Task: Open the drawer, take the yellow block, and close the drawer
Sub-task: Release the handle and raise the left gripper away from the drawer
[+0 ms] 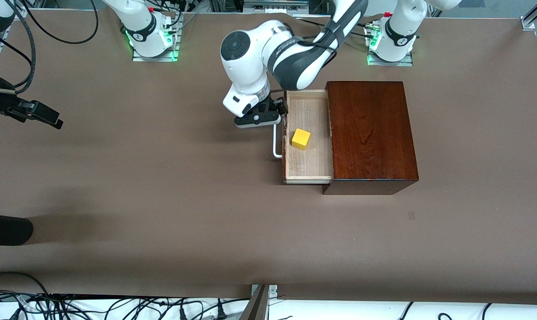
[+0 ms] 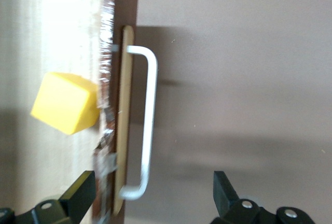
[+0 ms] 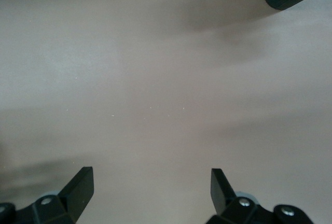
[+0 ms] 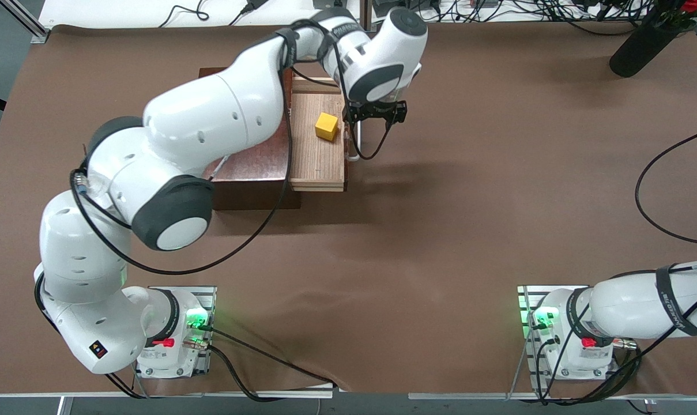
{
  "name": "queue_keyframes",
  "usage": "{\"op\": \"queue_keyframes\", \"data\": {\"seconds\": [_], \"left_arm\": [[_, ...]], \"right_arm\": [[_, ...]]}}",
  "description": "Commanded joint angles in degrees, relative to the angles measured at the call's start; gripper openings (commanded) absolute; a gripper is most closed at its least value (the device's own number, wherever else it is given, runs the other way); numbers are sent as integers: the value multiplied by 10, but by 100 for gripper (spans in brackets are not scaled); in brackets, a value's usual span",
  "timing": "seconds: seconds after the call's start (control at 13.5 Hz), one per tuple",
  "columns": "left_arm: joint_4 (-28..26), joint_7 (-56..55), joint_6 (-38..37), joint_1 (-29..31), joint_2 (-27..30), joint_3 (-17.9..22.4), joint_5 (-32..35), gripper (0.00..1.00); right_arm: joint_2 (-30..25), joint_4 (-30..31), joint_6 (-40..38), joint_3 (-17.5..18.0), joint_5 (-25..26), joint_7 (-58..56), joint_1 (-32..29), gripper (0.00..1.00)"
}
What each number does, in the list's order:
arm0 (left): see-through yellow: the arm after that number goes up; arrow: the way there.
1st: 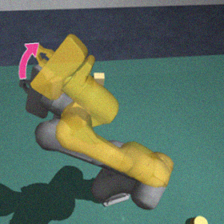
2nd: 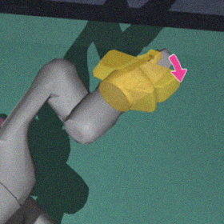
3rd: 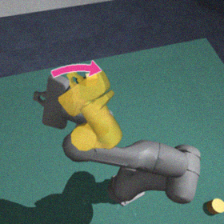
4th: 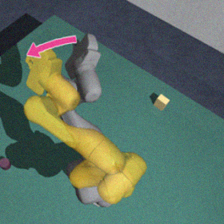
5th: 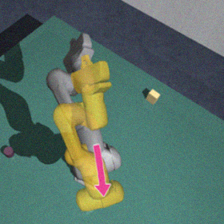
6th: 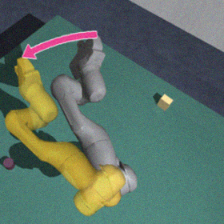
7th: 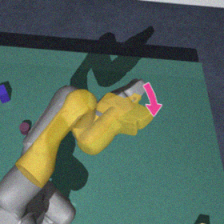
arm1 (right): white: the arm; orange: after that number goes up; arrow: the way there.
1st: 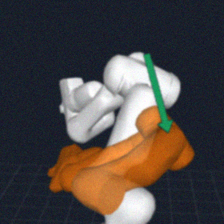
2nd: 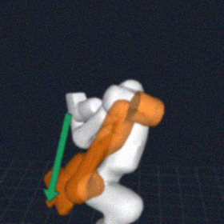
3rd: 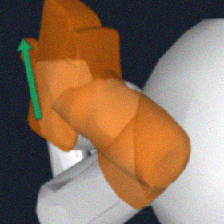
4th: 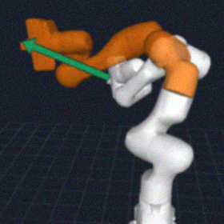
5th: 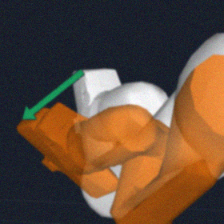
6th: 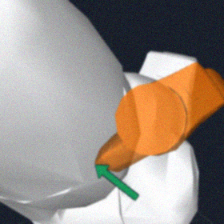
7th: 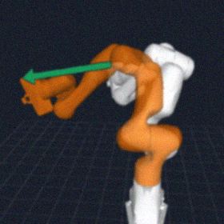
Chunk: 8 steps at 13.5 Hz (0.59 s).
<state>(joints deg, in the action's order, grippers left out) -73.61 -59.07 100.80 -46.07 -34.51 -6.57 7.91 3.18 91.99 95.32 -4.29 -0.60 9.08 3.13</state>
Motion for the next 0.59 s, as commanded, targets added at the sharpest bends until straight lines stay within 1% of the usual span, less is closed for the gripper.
{"op": "queue_keyframes", "data": {"seconds": [0.0, 0.07, 0.22, 0.3, 0.37, 0.52], "left_arm": [[-7, 15, -48, 56, 68, -41, -15, 100], [-9, 16, -58, 87, 88, -50, -17, 100], [-31, 23, -65, 151, 131, -53, -69, 100], [-49, 56, -68, 183, 156, -53, -83, 100], [-64, 113, -82, 208, 181, -53, -84, 100], [-86, 190, -118, 252, 224, -45, -88, 100]], "right_arm": [[2, -15, -10, 12, -10, 3, 18, 100], [3, -23, -11, 18, -12, 2, 22, 100], [3, -29, -11, 32, -34, 2, 31, 100], [4, -29, -10, 40, -53, 2, 31, 100], [4, -29, -7, 44, -69, 2, 32, 100], [14, -29, -5, 45, -88, 4, 49, 100]]}}
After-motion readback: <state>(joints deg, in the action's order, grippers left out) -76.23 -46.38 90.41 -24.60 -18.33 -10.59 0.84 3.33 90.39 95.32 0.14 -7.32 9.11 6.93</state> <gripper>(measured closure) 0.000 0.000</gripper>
